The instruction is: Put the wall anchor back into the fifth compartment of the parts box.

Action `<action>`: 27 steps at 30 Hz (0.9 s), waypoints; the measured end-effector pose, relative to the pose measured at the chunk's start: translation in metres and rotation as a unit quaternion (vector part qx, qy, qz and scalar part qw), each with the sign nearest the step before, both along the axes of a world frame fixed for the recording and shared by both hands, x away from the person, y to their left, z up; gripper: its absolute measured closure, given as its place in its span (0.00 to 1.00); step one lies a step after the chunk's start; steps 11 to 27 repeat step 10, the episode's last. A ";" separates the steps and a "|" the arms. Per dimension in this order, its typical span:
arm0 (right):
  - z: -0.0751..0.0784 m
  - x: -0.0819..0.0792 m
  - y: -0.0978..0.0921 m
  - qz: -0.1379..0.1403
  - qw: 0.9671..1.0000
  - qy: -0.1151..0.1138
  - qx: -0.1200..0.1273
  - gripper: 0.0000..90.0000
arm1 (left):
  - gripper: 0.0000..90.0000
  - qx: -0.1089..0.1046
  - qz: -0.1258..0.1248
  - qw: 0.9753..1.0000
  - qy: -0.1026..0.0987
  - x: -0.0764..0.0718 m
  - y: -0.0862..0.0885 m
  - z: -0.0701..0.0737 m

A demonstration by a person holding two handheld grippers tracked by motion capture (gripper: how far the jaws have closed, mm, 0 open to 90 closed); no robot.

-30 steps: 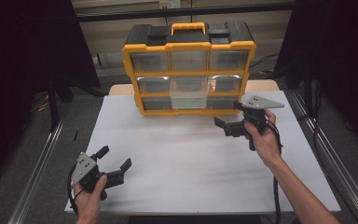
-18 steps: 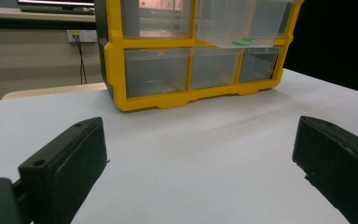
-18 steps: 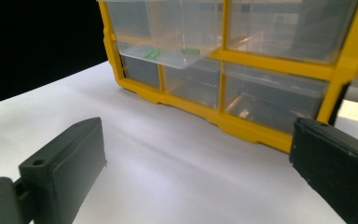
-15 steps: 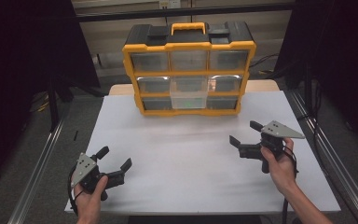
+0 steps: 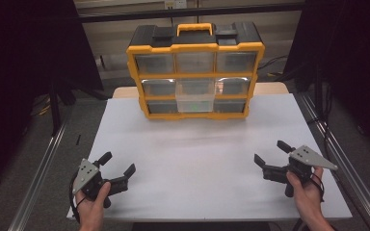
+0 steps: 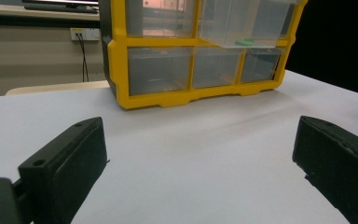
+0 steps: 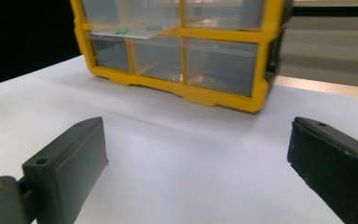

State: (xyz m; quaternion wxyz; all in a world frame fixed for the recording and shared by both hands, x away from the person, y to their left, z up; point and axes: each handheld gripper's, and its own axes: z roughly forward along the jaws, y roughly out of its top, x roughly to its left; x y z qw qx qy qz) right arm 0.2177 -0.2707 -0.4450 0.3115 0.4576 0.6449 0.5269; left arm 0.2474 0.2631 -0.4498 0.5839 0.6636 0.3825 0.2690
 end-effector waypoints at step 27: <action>-0.009 -0.007 -0.010 -0.013 1.000 0.007 0.003 0.02 | 0.03 0.007 0.005 1.000 0.000 0.001 0.000 0.001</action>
